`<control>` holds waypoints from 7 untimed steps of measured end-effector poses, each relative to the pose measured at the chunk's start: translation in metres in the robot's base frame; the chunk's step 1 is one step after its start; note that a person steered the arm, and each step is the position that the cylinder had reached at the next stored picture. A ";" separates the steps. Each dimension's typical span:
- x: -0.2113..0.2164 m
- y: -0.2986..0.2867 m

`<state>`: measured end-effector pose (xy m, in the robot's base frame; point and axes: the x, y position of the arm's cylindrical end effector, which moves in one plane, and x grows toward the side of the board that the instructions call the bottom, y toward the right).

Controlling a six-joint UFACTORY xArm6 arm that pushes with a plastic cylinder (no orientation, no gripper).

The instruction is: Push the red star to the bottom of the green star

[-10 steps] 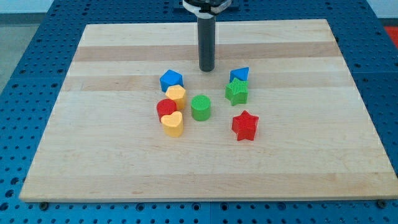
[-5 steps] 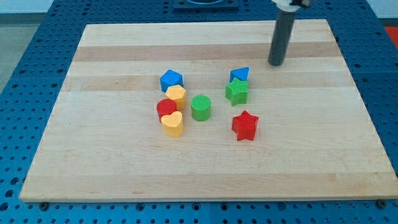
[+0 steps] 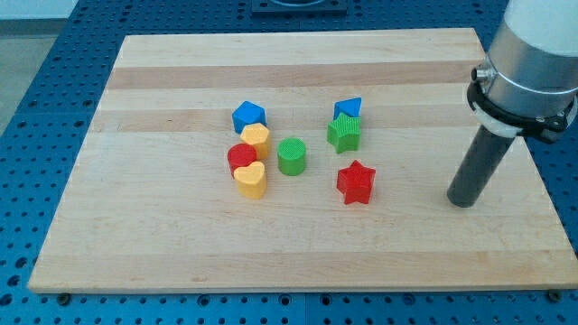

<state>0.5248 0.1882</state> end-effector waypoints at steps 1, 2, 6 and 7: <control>0.016 -0.029; 0.025 -0.059; 0.025 -0.115; 0.023 -0.115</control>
<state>0.5477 0.0732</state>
